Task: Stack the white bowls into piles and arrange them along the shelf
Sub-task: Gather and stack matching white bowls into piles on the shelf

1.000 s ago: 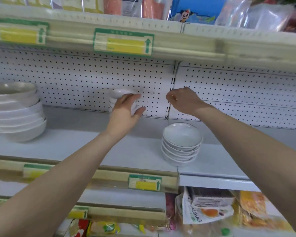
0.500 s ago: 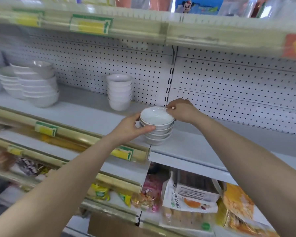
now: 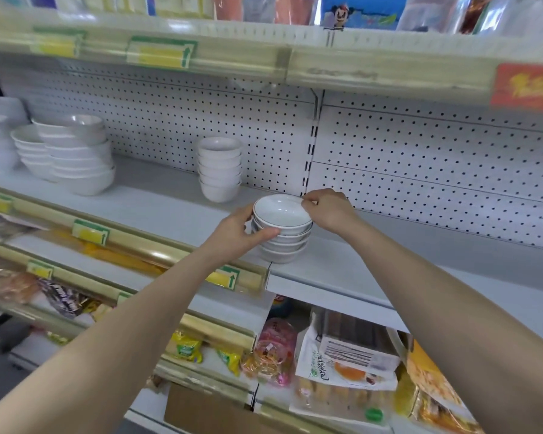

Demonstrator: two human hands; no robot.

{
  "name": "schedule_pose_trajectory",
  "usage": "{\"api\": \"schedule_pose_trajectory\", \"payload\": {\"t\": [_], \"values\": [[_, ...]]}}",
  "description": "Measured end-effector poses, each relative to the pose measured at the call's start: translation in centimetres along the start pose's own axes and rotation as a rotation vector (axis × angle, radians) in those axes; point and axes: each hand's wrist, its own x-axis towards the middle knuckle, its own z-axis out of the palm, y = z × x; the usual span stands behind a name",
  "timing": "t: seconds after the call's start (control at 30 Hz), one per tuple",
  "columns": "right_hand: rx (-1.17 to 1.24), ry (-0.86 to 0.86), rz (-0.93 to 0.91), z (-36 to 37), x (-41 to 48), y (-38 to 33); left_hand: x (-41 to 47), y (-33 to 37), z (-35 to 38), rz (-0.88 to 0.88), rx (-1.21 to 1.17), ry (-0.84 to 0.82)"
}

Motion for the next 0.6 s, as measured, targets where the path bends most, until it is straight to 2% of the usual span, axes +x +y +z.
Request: {"api": "schedule_pose_trajectory", "payload": {"t": [0.2, 0.3, 0.43, 0.6], "values": [[-0.011, -0.001, 0.027, 0.2, -0.4, -0.2, -0.2, -0.1, -0.1, -0.006, 0.006, 0.008], [-0.039, -0.050, 0.089, 0.1, -0.4, 0.0, -0.4, -0.4, -0.3, -0.042, 0.040, -0.009], [0.064, -0.171, 0.132, 0.1, -0.8, -0.2, -0.7, -0.9, 0.4, -0.107, 0.203, -0.059], [0.083, -0.175, 0.115, 0.0, -0.5, -0.3, -0.6, -1.7, 0.8, -0.118, 0.204, -0.050]]}}
